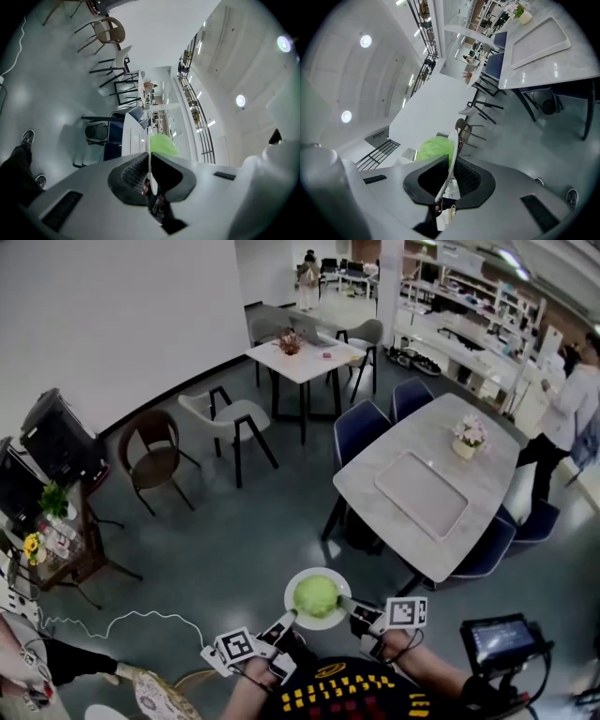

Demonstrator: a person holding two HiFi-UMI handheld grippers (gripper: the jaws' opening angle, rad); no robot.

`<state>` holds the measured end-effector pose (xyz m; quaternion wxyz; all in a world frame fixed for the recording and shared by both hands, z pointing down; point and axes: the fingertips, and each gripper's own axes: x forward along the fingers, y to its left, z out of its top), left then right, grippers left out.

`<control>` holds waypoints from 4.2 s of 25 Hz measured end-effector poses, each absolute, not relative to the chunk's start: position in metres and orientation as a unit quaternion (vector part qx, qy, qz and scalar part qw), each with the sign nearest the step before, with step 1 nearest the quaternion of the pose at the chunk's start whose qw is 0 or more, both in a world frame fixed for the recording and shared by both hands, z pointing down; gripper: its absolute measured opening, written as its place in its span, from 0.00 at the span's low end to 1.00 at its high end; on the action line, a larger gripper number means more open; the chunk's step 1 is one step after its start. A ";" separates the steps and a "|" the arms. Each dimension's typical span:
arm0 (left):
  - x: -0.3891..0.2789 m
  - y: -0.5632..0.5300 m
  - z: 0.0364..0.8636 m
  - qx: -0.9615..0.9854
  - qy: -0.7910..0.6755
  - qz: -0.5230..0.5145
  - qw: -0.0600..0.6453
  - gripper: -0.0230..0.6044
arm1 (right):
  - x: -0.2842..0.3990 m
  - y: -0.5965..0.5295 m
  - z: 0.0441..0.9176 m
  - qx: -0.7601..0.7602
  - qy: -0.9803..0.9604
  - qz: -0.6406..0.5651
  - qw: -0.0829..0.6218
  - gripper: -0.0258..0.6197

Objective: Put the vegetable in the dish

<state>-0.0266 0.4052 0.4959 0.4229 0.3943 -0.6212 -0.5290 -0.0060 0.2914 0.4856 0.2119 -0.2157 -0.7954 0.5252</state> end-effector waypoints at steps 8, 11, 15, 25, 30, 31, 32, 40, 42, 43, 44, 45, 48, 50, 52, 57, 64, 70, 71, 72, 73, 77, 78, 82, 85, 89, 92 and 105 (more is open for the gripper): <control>-0.114 0.426 0.500 0.418 -0.600 -0.522 0.438 0.06 | -0.082 0.315 0.495 -0.164 -0.798 0.538 0.216 0.09; -0.129 0.426 0.509 0.415 -0.589 -0.525 0.453 0.06 | -0.092 0.311 0.507 -0.129 -0.799 0.538 0.236 0.09; -0.152 0.410 0.515 0.416 -0.582 -0.522 0.464 0.06 | -0.099 0.290 0.529 -0.056 -0.782 0.556 0.276 0.09; -0.226 0.332 0.501 0.444 -0.588 -0.500 0.455 0.06 | -0.172 0.226 0.525 -0.072 -0.764 0.599 0.230 0.09; -0.255 0.257 0.488 0.457 -0.584 -0.493 0.456 0.06 | -0.203 0.154 0.511 -0.090 -0.778 0.590 0.195 0.09; -0.259 0.238 0.485 0.459 -0.580 -0.493 0.458 0.06 | -0.207 0.135 0.507 -0.093 -0.782 0.587 0.189 0.09; -0.263 0.219 0.483 0.460 -0.578 -0.490 0.462 0.06 | -0.212 0.116 0.502 -0.095 -0.785 0.585 0.183 0.09; -0.258 0.097 0.473 0.461 -0.504 -0.514 0.519 0.06 | -0.198 0.007 0.499 -0.038 -0.797 0.586 0.141 0.09; -0.252 0.076 0.479 0.473 -0.488 -0.503 0.533 0.06 | -0.192 -0.015 0.502 -0.027 -0.809 0.575 0.119 0.09; -0.254 0.067 0.485 0.488 -0.492 -0.481 0.538 0.06 | -0.191 -0.023 0.501 -0.025 -0.810 0.577 0.103 0.09; -0.258 0.058 0.492 0.507 -0.503 -0.448 0.538 0.06 | -0.190 -0.031 0.502 -0.017 -0.807 0.583 0.091 0.09; -0.263 0.050 0.498 0.526 -0.515 -0.413 0.536 0.06 | -0.188 -0.040 0.503 -0.007 -0.805 0.588 0.081 0.09; -0.270 0.021 0.507 0.559 -0.516 -0.353 0.544 0.06 | -0.179 -0.064 0.511 0.043 -0.795 0.601 0.065 0.09; -0.264 -0.002 0.508 0.571 -0.491 -0.345 0.559 0.06 | -0.169 -0.081 0.515 0.072 -0.794 0.602 0.052 0.09; -0.257 -0.026 0.509 0.582 -0.461 -0.342 0.576 0.06 | -0.159 -0.098 0.520 0.100 -0.789 0.605 0.036 0.09; -0.257 -0.070 0.505 0.614 -0.417 -0.298 0.600 0.06 | -0.156 -0.130 0.504 0.133 -0.802 0.582 -0.019 0.09; -0.284 -0.119 0.497 0.647 -0.366 -0.268 0.612 0.06 | -0.170 -0.161 0.506 0.217 -0.777 0.590 -0.033 0.09; -0.300 -0.139 0.520 0.632 -0.368 -0.209 0.649 0.06 | -0.180 -0.190 0.495 0.224 -0.823 0.519 -0.053 0.09; -0.301 -0.147 0.523 0.626 -0.370 -0.200 0.656 0.06 | -0.177 -0.200 0.494 0.231 -0.830 0.505 -0.052 0.09; -0.303 -0.157 0.523 0.629 -0.369 -0.194 0.657 0.06 | -0.176 -0.209 0.493 0.240 -0.832 0.498 -0.051 0.09; -0.304 -0.167 0.520 0.639 -0.360 -0.192 0.652 0.06 | -0.176 -0.215 0.492 0.250 -0.827 0.501 -0.053 0.09; -0.298 -0.181 0.502 0.673 -0.299 -0.201 0.646 0.06 | -0.177 -0.207 0.499 0.294 -0.774 0.556 -0.069 0.09; -0.295 -0.182 0.502 0.672 -0.289 -0.201 0.651 0.06 | -0.176 -0.204 0.503 0.303 -0.763 0.566 -0.072 0.09; -0.286 -0.186 0.507 0.668 -0.280 -0.192 0.663 0.06 | -0.166 -0.202 0.514 0.319 -0.742 0.583 -0.086 0.09; -0.277 -0.194 0.513 0.671 -0.283 -0.187 0.660 0.06 | -0.157 -0.211 0.516 0.313 -0.749 0.576 -0.097 0.09; -0.261 -0.204 0.523 0.674 -0.292 -0.184 0.653 0.06 | -0.142 -0.221 0.533 0.306 -0.750 0.579 -0.095 0.09; -0.254 -0.209 0.537 0.669 -0.307 -0.174 0.654 0.06 | -0.136 -0.227 0.548 0.296 -0.746 0.589 -0.095 0.09; -0.244 -0.221 0.593 0.672 -0.333 -0.152 0.644 0.06 | -0.129 -0.247 0.603 0.275 -0.755 0.590 -0.083 0.09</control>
